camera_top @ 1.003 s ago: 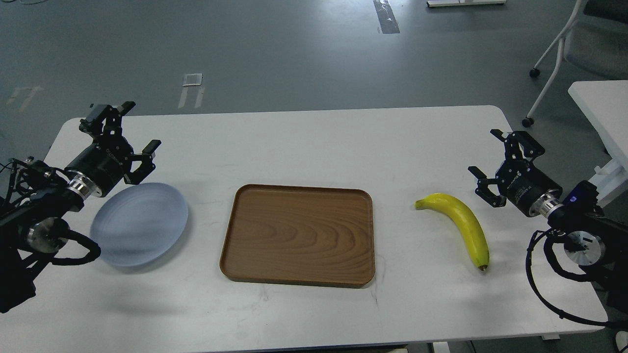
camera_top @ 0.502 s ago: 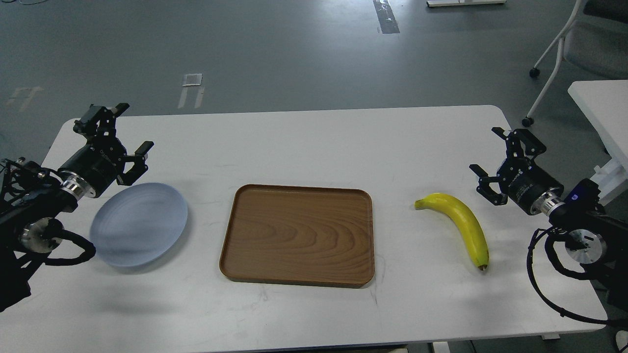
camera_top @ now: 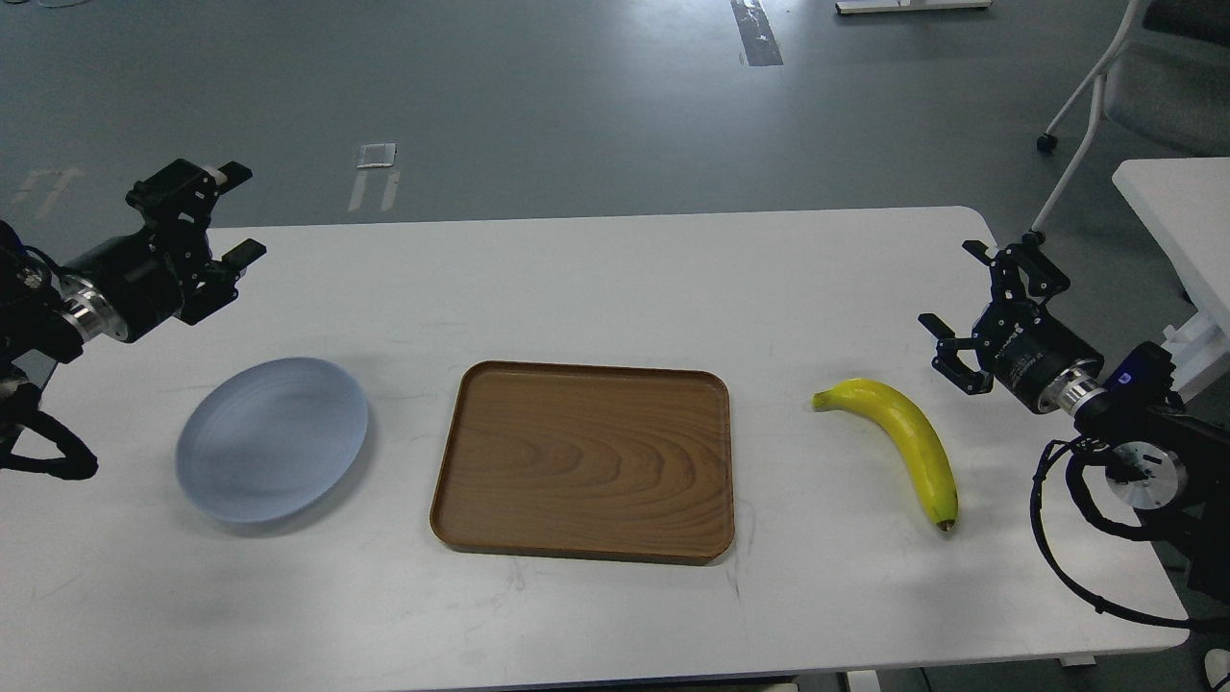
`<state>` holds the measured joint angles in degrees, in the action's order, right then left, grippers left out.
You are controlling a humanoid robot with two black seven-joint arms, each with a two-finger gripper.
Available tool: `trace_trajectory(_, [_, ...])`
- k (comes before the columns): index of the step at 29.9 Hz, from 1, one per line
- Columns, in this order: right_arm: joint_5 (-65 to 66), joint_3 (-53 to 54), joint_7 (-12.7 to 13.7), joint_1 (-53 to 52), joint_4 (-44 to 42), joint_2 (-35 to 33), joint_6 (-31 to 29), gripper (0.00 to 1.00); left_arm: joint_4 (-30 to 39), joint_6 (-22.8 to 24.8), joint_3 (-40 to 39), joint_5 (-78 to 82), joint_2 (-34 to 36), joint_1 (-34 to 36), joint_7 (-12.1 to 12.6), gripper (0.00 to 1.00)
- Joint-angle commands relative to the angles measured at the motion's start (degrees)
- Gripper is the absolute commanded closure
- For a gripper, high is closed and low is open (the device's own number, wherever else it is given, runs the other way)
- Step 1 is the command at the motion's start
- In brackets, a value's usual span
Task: Place banana on plate with both arms
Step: 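Move the left gripper toward the rim of the light blue plate, then grasp the rim of the light blue plate with the left gripper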
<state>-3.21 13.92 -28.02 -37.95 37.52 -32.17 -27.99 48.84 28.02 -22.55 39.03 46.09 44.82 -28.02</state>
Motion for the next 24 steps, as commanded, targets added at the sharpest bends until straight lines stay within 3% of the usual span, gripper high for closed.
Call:
trace_trajectory(1, [0.0,0.0,0.0,-0.1,-0.1,0.0,0.0,0.00,11.3,0.0,0.0,13.8,6.1,-0.1,0.0,0.00])
trace_trajectory(3, [0.0,0.0,0.0,-0.2,0.0,0.1,0.0,0.00,16.2,0.0,0.1,23.1,8.7,-0.2,0.0,0.00])
trace_trajectory(7, [0.1,-0.1,0.0,-0.6,-0.1,0.1,0.0,0.00,19.5,0.0,0.2,39.7,11.0,-0.5,0.0,0.00])
trace_trajectory(10, [0.1,-0.2,0.0,-0.6,0.0,0.2,0.0,0.00,19.0,-5.6,0.7,54.5,11.3,-1.3,0.0,0.00])
trace_trajectory(12, [0.1,-0.1,0.0,-0.6,0.0,0.4,0.0,0.00,17.1,-9.9,2.1,60.9,11.2,-2.6,0.0,0.00])
trace_trajectory(24, [0.1,-0.1,0.0,-0.6,0.1,0.4,0.0,0.00,-3.4,-13.8,9.4,57.0,5.2,-6.6,0.0,0.00])
